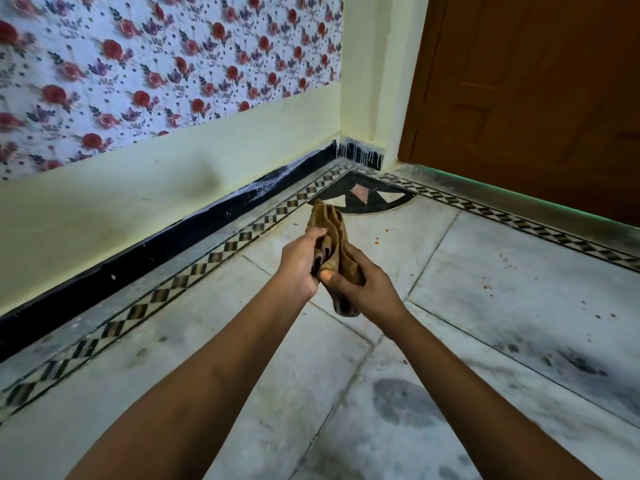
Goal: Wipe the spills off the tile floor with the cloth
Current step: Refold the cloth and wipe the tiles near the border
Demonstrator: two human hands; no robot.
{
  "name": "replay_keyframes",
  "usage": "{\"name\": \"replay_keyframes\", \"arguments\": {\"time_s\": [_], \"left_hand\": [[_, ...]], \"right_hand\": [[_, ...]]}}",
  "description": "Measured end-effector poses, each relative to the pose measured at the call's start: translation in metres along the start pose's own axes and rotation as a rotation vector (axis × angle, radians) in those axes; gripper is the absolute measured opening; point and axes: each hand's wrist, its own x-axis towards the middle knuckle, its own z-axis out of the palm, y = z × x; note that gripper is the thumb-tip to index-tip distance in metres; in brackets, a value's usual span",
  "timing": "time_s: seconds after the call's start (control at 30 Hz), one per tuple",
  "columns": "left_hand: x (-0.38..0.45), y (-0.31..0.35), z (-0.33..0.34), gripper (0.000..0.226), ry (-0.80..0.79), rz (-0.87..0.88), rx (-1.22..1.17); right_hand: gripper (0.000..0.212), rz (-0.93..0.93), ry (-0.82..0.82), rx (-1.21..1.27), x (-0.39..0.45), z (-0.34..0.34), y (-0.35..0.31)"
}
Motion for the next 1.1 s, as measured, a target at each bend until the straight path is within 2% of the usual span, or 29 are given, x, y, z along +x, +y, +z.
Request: {"name": "replay_keyframes", "arguments": {"time_s": [0.17, 0.27, 0.43, 0.5, 0.6, 0.7, 0.8, 0.83, 0.93, 1.1], "left_hand": [[0.006, -0.012, -0.009, 0.023, 0.032, -0.033, 0.06], [0.002, -0.02, -0.007, 0.015, 0.036, -0.022, 0.158], [-0.005, -0.024, -0.003, 0.018, 0.026, 0.043, 0.343], [-0.006, -0.016, -0.004, 0.02, 0.051, 0.102, 0.397], [-0.01, 0.0, -0.001, 0.022, 0.036, 0.189, 0.456], [-0.021, 0.012, 0.008, 0.027, -0.03, 0.262, 0.481], [-0.031, 0.018, 0.018, 0.026, -0.117, 0.325, 0.526], [-0.034, 0.019, 0.021, 0.025, -0.156, 0.339, 0.55], [-0.044, 0.018, 0.029, 0.028, -0.281, 0.337, 0.635], [-0.056, 0.022, 0.03, 0.029, -0.499, 0.225, 0.537]], "right_hand": [[0.057, 0.048, 0.006, -0.019, -0.004, 0.003, 0.006], [0.057, 0.129, 0.121, 0.06, -0.004, 0.006, 0.019], [0.02, 0.278, 0.374, 0.153, -0.008, -0.004, 0.032], [0.021, 0.355, 0.448, 0.225, -0.008, -0.014, 0.04], [0.024, 0.459, 0.507, 0.125, -0.01, -0.025, 0.055], [0.031, 0.628, 0.463, 0.039, -0.016, -0.025, 0.064], [0.028, 0.718, 0.369, 0.256, -0.017, -0.02, 0.059], [0.032, 0.725, 0.35, 0.379, -0.017, -0.019, 0.055], [0.062, 0.729, 0.332, 0.791, -0.016, -0.012, 0.05], [0.072, 0.619, 0.278, 1.199, -0.017, 0.005, 0.053]]}}
